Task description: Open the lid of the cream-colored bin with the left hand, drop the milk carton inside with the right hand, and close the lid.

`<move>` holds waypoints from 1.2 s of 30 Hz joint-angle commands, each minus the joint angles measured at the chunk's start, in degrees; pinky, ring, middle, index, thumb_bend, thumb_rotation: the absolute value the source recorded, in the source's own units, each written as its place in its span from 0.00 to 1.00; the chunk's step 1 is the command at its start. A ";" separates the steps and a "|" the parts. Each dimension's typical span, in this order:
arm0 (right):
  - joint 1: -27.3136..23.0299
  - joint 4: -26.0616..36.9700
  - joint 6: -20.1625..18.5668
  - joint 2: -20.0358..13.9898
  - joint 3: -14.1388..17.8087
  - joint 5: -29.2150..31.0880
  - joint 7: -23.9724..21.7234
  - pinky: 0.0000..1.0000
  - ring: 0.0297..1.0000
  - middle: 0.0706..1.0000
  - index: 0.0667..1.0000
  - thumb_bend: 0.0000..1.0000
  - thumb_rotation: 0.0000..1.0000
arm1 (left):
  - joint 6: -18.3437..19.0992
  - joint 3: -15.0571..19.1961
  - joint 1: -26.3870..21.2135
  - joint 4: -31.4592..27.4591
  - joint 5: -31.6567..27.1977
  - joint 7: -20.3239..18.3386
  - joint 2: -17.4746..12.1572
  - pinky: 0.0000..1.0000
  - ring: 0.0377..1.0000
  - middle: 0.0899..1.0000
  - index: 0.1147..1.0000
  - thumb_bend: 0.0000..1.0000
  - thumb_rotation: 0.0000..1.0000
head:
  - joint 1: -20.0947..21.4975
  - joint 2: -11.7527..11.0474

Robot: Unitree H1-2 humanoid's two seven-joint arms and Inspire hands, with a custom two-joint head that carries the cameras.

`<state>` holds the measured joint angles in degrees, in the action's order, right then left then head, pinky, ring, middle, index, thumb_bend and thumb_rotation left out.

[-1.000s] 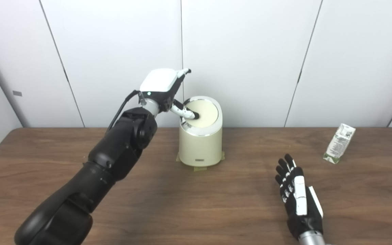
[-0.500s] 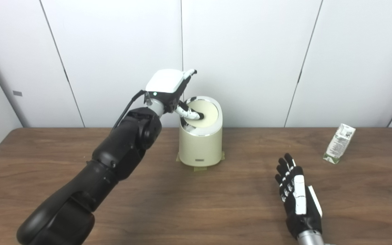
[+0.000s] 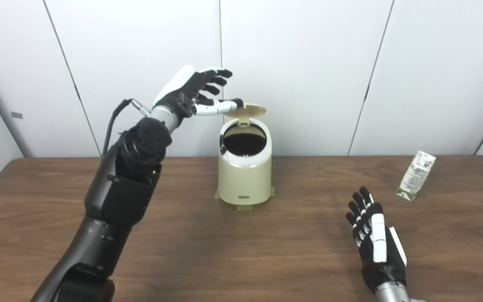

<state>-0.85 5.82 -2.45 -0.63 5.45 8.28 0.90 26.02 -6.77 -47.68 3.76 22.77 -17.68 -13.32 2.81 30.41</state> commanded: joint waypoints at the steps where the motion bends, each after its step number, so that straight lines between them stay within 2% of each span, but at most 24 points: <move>1: -1.36 2.13 2.28 0.24 0.88 0.28 0.63 0.93 0.94 0.95 0.95 0.60 0.92 | -0.39 1.68 0.54 -2.69 -3.22 0.99 0.93 0.77 0.83 0.85 0.84 0.38 0.54 | 0.09 0.11; 2: -1.33 2.10 2.86 0.37 1.10 0.22 0.84 0.91 0.92 0.94 0.94 0.59 0.88 | -0.09 2.52 1.85 -3.65 -4.86 0.41 1.06 0.77 0.84 0.86 0.85 0.36 0.64 | 0.22 0.14; 3: -1.28 2.20 3.22 0.47 1.28 0.14 1.03 0.89 0.91 0.93 0.93 0.58 0.83 | 0.28 3.82 3.19 -4.61 -6.52 -0.01 1.58 0.80 0.86 0.87 0.88 0.33 0.78 | 0.36 0.20; 6: -0.98 3.47 2.73 0.42 1.56 -0.10 1.56 0.86 0.90 0.92 0.93 0.56 0.77 | 0.65 6.37 7.02 -7.38 -9.77 0.75 2.80 0.81 0.87 0.87 0.88 0.34 0.87 | 1.16 0.43; 8: -0.83 5.48 0.85 0.57 1.99 -0.97 2.83 0.84 0.87 0.90 0.91 0.53 0.66 | 0.56 7.70 10.30 -9.43 -11.42 1.86 3.53 0.83 0.87 0.87 0.88 0.34 0.93 | 1.77 0.71; 9: -0.85 6.95 -0.41 0.56 2.14 -1.66 3.50 0.80 0.84 0.88 0.89 0.52 0.56 | 0.64 8.65 11.93 -10.44 -12.69 2.02 4.07 0.85 0.88 0.88 0.89 0.34 0.97 | 2.35 0.95; 11: -0.85 9.82 -2.76 -0.11 2.48 -2.06 3.99 0.75 0.81 0.86 0.87 0.52 0.44 | 0.79 10.54 15.07 -12.13 -15.56 1.89 4.99 0.87 0.88 0.88 0.89 0.35 0.99 | 2.99 1.34; 13: -0.77 11.89 -4.19 -1.72 3.65 -1.08 3.60 0.71 0.80 0.84 0.87 0.59 0.31 | 0.85 11.95 18.34 -13.85 -17.31 2.53 5.89 0.86 0.86 0.86 0.86 0.40 1.00 | 4.63 1.82; 15: -0.93 13.73 -5.87 -2.47 5.17 -0.57 4.30 0.72 0.77 0.82 0.85 0.69 0.28 | 0.80 12.47 20.91 -15.35 -18.66 3.09 6.24 0.85 0.86 0.85 0.86 0.42 1.00 | 6.87 2.46; 17: -1.28 15.75 -8.39 -3.09 6.84 -1.11 5.62 0.71 0.75 0.80 0.83 0.74 0.24 | 0.60 13.00 23.46 -16.89 -20.73 3.38 6.70 0.86 0.87 0.87 0.88 0.43 1.00 | 8.99 2.75; 20: -1.60 17.86 -11.15 -4.96 8.88 -0.41 5.72 0.68 0.78 0.83 0.83 0.70 0.12 | -1.28 13.57 27.00 -18.42 -23.29 3.86 6.93 0.90 0.90 0.91 0.91 0.45 1.00 | 11.36 3.12; 21: -1.62 18.51 -12.06 -5.68 9.25 -0.78 5.72 0.68 0.78 0.84 0.84 0.70 0.10 | -1.87 13.61 28.05 -19.09 -23.57 4.21 6.79 0.92 0.91 0.92 0.93 0.45 1.00 | 12.55 3.34; 24: -1.50 21.06 -16.53 -7.23 10.14 -2.85 6.75 0.70 0.77 0.82 0.84 0.75 0.16 | -2.38 13.74 30.46 -21.31 -24.31 5.49 6.78 0.93 0.92 0.93 0.95 0.45 1.00 | 15.22 3.54; 26: -1.21 22.17 -18.13 -8.17 10.70 -4.10 7.10 0.71 0.78 0.83 0.84 0.78 0.18 | -2.80 13.68 31.48 -21.94 -24.89 5.82 6.66 0.93 0.93 0.94 0.96 0.45 1.00 | 16.53 3.67; 29: -0.74 22.53 -18.96 -9.93 11.19 -7.11 7.33 0.74 0.80 0.85 0.87 0.79 0.22 | -3.47 13.34 32.35 -21.93 -25.68 6.04 6.11 0.95 0.95 0.95 0.97 0.44 1.00 | 18.81 3.85; 33: -1.41 22.08 -21.03 -11.19 13.17 -8.58 8.35 0.78 0.82 0.87 0.86 0.84 0.18 | -4.48 12.71 33.35 -21.06 -27.00 5.33 5.06 0.96 0.95 0.96 0.97 0.41 1.00 | 22.67 4.14; 36: -2.18 19.77 -21.33 -13.72 14.03 -10.08 8.19 0.79 0.84 0.88 0.87 0.85 0.18 | -4.66 11.70 33.57 -20.37 -28.16 4.25 4.10 0.97 0.96 0.96 0.98 0.39 1.00 | 24.81 4.25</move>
<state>-0.65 25.29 -24.33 -12.28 18.79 -0.76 8.95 23.64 5.36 -12.28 -15.88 -4.29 -12.57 -8.44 26.98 34.63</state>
